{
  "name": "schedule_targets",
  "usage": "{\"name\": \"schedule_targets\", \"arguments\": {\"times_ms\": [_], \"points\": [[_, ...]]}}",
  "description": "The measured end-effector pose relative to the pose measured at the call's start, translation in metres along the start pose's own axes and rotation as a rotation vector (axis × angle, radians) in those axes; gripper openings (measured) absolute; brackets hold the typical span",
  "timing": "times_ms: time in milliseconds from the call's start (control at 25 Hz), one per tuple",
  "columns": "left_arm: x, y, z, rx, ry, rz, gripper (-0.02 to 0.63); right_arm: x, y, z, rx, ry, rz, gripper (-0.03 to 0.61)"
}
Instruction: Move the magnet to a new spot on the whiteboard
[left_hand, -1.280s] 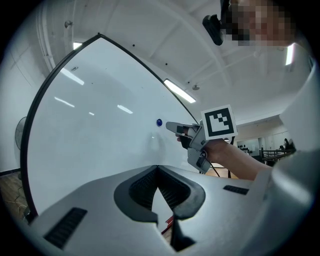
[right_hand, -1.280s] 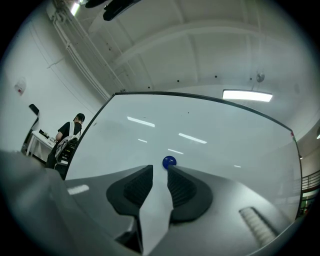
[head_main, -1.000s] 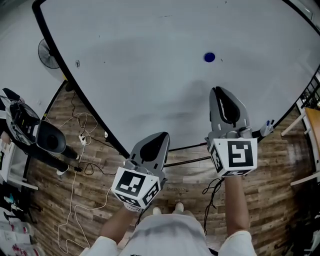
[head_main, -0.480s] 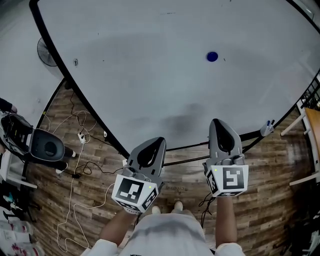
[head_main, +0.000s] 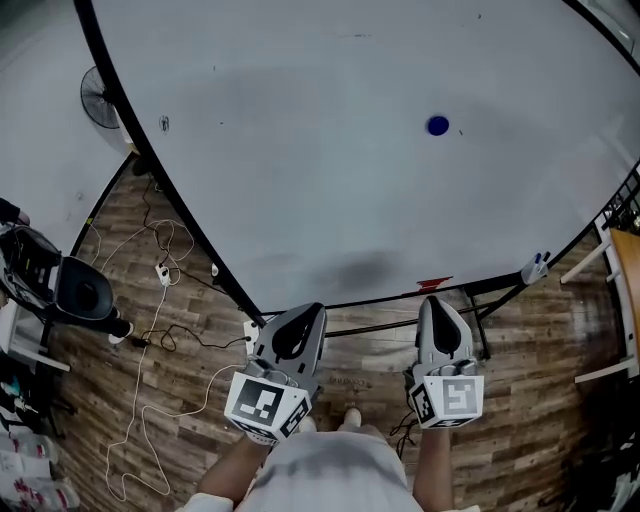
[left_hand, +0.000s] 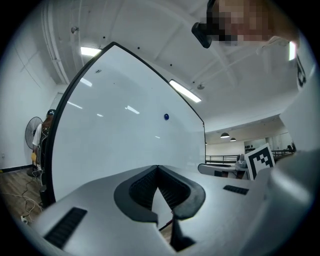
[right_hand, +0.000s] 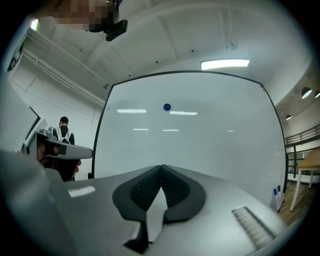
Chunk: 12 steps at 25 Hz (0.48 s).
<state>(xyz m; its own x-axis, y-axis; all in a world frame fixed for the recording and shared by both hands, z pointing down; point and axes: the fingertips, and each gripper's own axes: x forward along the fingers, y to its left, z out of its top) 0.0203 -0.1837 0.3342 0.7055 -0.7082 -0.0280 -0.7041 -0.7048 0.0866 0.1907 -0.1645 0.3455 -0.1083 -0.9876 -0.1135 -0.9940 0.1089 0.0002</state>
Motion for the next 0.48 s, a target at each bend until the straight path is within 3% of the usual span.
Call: {"name": "schedule_targets", "arguments": {"times_ms": [480], "points": [[-0.016, 0.000, -0.023, -0.005, 0.035, 0.022, 0.006, -0.011, 0.024, -0.020, -0.050, 0.045, 0.035, -0.003]]}}
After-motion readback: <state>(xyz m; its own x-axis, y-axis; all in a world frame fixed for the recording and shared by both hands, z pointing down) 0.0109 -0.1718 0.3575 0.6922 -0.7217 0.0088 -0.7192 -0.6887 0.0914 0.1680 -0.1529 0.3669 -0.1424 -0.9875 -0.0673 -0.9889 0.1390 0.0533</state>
